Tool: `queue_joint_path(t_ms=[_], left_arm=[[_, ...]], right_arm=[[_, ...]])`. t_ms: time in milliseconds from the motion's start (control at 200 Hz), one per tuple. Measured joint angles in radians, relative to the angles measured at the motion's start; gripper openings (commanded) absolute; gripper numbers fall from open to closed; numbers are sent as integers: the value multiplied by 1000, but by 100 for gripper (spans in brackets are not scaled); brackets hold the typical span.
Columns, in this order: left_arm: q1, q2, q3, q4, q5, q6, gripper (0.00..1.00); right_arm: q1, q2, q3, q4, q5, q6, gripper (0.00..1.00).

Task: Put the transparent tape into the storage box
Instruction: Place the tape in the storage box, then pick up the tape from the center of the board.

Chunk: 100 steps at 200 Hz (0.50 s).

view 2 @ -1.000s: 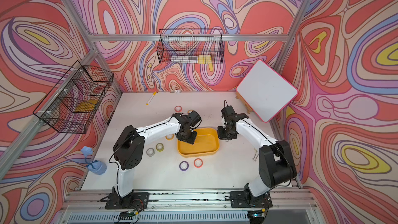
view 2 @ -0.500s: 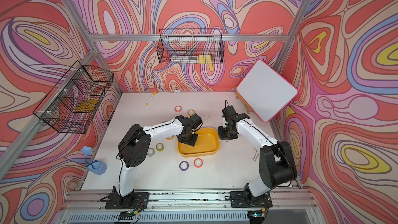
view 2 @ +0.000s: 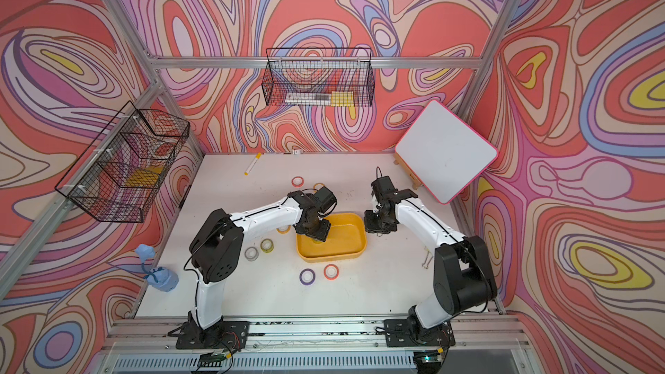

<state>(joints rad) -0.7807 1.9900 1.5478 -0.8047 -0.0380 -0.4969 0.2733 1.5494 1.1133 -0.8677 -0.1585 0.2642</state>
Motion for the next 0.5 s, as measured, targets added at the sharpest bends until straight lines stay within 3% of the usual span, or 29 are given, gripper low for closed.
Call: queue_joint_path(t_ms=[250,366,501], left_arm=[[6,-212,-24,-61,-89,15,70],[44,-299,-138,-76,-93,17,70],[153,-382,-314,-79,-70,15,69]], right_arm=[[0,-3,0,1,-18,-2,34],[0,-3,0,2,-32,-10,34],[0,-3,0,4,-47,-16,34]])
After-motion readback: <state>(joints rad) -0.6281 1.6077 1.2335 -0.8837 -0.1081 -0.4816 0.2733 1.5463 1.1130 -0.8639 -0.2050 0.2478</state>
